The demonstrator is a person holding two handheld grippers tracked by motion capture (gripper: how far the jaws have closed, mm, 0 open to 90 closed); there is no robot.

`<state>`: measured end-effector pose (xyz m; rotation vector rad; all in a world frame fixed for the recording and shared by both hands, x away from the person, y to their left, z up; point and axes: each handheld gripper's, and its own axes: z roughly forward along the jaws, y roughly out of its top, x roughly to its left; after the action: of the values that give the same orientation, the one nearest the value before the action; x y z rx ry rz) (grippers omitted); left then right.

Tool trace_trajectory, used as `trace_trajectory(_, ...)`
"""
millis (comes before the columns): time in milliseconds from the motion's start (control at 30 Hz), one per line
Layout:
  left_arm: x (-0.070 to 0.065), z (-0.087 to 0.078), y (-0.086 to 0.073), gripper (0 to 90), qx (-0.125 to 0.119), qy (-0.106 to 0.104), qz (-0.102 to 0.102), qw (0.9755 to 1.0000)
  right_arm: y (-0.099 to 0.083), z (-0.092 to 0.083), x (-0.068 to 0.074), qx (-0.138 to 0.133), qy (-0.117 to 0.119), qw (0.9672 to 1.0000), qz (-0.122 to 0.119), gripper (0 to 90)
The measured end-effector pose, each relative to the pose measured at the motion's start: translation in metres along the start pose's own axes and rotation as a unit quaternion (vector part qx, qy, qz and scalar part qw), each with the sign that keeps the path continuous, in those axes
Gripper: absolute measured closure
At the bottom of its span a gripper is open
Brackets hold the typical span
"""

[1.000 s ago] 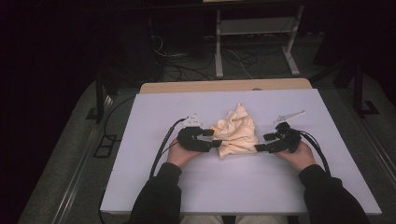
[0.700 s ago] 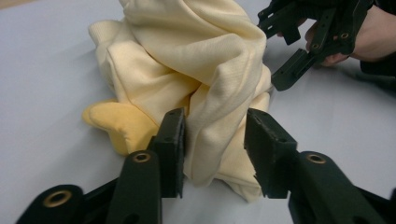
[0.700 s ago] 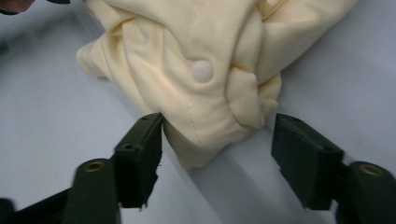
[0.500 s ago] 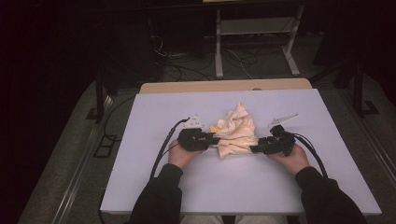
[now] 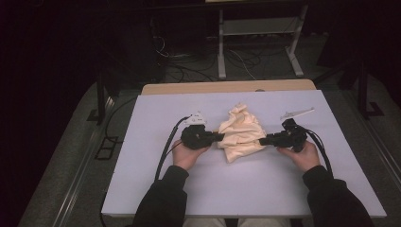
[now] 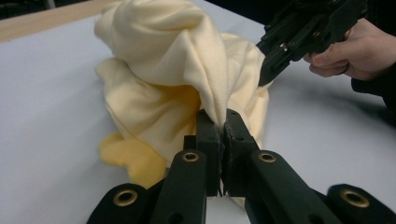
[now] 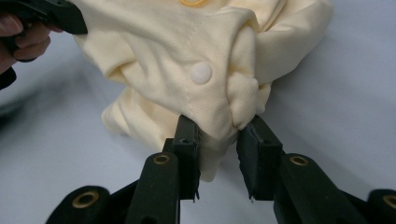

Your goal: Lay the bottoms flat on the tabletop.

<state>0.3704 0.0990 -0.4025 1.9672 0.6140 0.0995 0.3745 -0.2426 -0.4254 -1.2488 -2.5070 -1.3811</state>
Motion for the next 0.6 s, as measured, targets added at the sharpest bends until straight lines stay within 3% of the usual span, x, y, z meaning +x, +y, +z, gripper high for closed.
trace_trajectory(200, -0.007, 0.001, 0.011, 86.1, -0.005, 0.010, 0.007, 0.9999, 0.009, -0.015, -0.002, -0.019, -0.003, 0.9998, 0.004, 69.5)
trace_trajectory(300, -0.007, -0.004, 0.033, 86.0, -0.005, 0.019, 0.005, 0.9998, 0.017, -0.025, 0.002, -0.027, -0.009, 0.9996, -0.008, 69.7)
trace_trajectory(467, -0.013, -0.008, 0.067, 86.0, 0.015, 0.043, 0.042, 0.9981, 0.030, -0.036, -0.002, -0.050, -0.008, 0.9987, 0.000, 70.5)
trace_trajectory(600, -0.021, -0.010, 0.085, 85.9, 0.023, 0.057, 0.063, 0.9961, 0.043, -0.045, 0.000, -0.049, -0.018, 0.9986, -0.005, 71.2)
